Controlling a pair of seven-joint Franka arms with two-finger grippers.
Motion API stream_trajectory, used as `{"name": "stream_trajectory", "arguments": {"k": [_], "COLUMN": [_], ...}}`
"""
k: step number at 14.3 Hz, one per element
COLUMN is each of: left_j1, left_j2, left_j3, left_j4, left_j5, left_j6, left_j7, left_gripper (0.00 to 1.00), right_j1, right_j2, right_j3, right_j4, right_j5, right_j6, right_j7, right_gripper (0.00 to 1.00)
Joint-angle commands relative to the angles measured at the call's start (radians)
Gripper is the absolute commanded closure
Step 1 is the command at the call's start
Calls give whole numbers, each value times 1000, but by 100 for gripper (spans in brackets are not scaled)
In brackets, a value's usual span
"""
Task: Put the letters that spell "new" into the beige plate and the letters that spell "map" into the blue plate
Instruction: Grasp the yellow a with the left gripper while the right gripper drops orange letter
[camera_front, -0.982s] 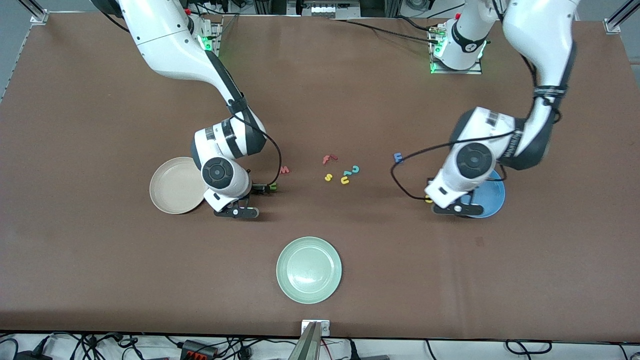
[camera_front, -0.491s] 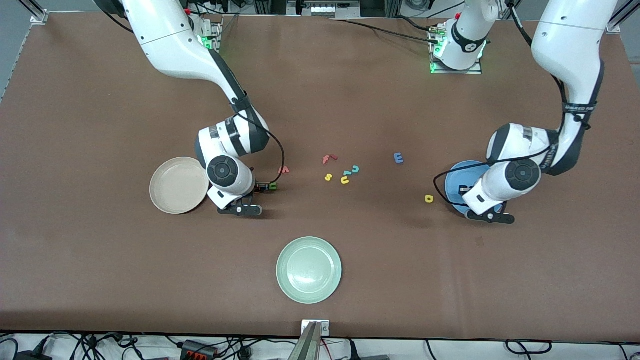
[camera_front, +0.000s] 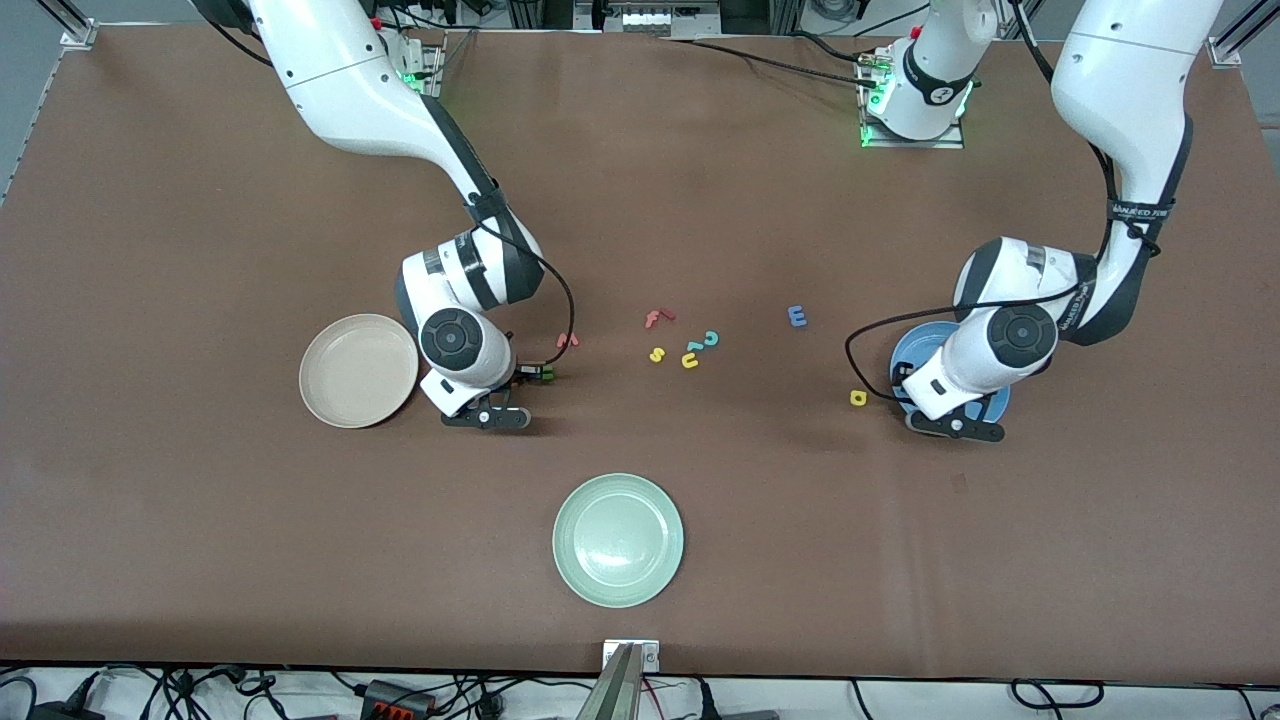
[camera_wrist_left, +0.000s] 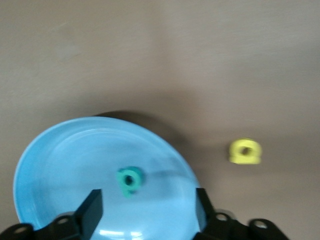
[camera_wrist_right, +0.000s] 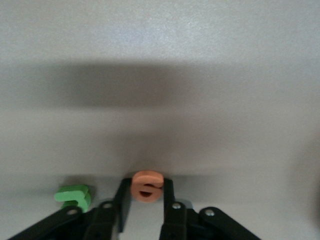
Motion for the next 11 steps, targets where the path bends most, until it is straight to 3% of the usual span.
{"name": "stream_trajectory", "arguments": {"k": [1,6,9,11], "left_j1": [-11,-41,-13,-14], "left_j2": [-10,58,90,99], "left_j3": [-77,-122,-114,-112], "left_j4": [35,32,16,20], "left_j5": [5,22,25,74], "left_j6": [-65,59,110,121], "left_j7": [-63,-95,-95,-100], "left_gripper": [0,0,0,8], "right_j1": [-5,-69,-83,-86], "right_j2": [-5,-76,-107,-124], "right_j3": [-6,-55,-170,-196], "right_j4": [-15,-8,-15,-41], "right_j5": [11,6,-6,-3], "right_j6": [0,-106,-233,-268], "right_j7": [-11,-3,-101,-140], "right_gripper": [93,92,92,92]}}
